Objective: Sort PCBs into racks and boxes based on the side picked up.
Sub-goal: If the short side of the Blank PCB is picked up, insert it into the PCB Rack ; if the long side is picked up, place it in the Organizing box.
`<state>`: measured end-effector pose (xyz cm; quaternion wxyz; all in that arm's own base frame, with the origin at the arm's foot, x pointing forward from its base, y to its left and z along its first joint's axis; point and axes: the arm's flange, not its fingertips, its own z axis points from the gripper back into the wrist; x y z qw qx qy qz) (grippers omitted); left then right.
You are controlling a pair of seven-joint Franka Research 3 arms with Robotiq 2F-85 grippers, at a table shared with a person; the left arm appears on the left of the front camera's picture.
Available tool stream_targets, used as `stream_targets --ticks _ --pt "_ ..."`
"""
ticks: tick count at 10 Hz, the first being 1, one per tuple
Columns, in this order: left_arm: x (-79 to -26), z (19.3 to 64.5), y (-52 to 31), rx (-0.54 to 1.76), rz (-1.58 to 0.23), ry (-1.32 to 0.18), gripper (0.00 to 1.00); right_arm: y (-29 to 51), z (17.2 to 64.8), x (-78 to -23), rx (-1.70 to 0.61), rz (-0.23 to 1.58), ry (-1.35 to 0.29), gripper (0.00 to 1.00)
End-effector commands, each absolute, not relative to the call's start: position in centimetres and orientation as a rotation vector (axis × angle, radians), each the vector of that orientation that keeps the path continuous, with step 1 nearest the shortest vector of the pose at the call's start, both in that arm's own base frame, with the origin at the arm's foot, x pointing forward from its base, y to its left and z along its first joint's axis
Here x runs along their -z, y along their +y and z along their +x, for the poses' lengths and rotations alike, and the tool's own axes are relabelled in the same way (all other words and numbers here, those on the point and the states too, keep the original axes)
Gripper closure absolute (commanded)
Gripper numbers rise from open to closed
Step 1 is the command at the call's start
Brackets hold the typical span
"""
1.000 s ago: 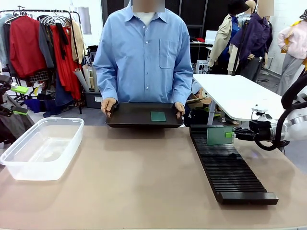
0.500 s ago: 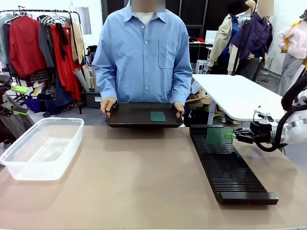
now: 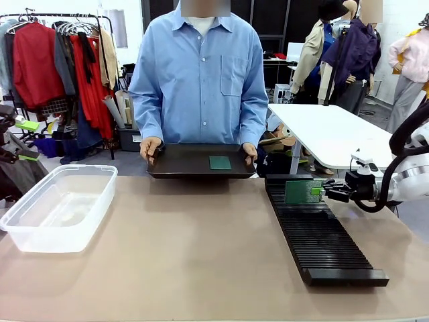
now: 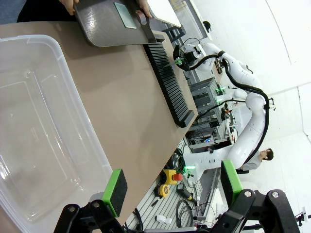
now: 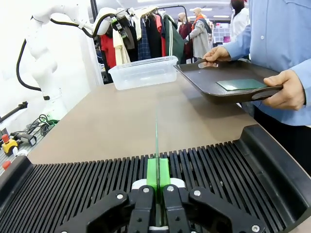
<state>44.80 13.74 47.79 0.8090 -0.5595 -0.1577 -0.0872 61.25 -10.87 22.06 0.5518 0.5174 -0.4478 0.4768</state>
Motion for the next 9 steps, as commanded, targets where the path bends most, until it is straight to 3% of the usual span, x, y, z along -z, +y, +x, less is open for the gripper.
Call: stream_targets --ticks 1,9 --pt "-47.85 44.67 13.73 0.192 -1.193 -0.333 0.0 -10.06 61.01 -22.45 -1.151 1.203 -1.064 1.0" --pt "-47.85 44.67 13.73 0.192 -1.193 -0.333 0.0 -10.22 60.67 -21.96 -1.201 1.211 -1.043 1.0"
